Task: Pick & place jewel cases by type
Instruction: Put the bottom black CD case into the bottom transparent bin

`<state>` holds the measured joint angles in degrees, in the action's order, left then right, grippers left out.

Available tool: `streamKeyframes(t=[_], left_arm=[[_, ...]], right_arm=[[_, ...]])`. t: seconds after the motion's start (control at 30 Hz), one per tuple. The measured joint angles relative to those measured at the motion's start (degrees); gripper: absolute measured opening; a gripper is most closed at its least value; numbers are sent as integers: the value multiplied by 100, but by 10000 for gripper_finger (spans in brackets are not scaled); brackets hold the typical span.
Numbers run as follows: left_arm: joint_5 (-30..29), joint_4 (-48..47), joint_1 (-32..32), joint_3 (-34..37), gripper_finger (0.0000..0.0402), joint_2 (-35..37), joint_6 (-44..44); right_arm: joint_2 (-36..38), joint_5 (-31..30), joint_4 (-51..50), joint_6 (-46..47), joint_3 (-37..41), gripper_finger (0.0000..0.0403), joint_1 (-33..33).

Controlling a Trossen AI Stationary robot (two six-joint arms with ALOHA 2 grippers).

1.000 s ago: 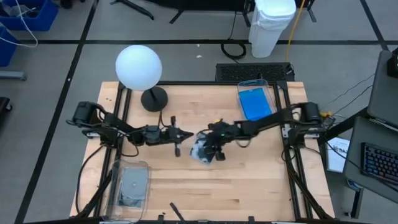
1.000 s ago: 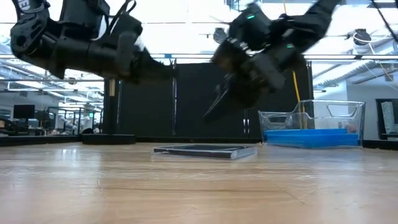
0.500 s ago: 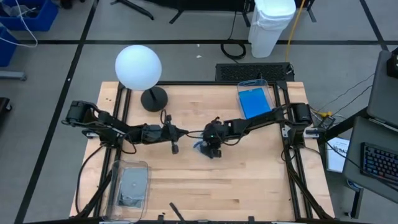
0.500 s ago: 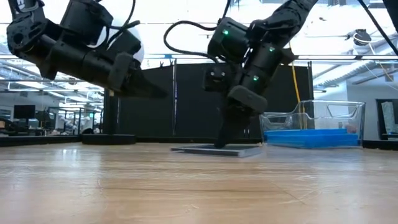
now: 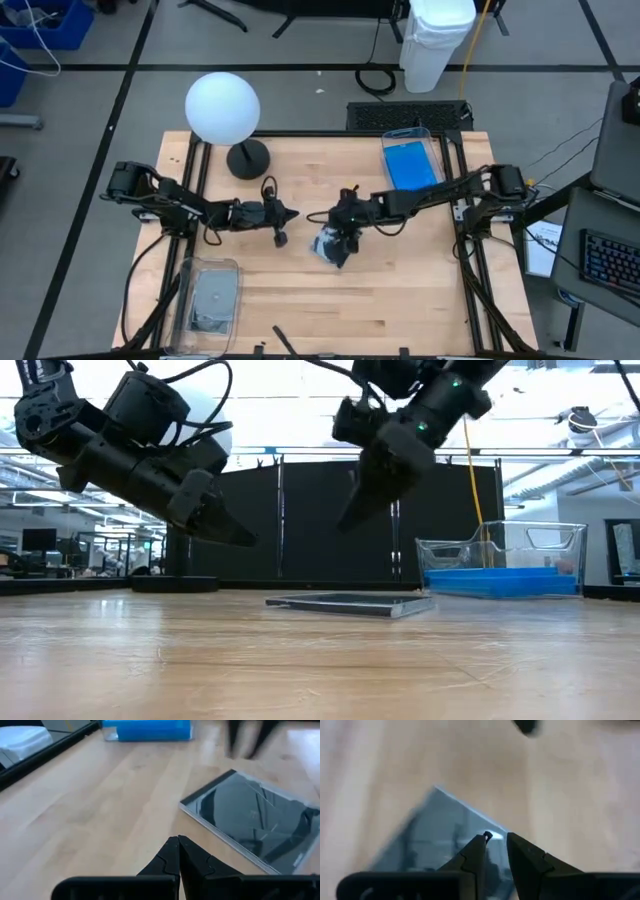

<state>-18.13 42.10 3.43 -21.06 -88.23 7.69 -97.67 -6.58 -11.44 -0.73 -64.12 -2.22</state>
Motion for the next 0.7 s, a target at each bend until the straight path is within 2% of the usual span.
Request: streamKeyframes(t=[0.13,0.2,0.27,0.4,0.7], left_arm=[[-46,-50,135,0,5,0,34],[-44,-83,181,0,5,0,20],[-44,-100,207,0,5,0,17],[-48,-141,207,0,5,0,17],[-43,-170,200,0,5,0,11]], right_arm=[[-23,-930,-1032,57,7,70,241],[-106,-993,-1411,304,89,70,426],[-188,-740,-1653,595,240,70,587],[-208,53,-1480,993,649,70,744],[-162,497,-1269,1706,955,70,433]])
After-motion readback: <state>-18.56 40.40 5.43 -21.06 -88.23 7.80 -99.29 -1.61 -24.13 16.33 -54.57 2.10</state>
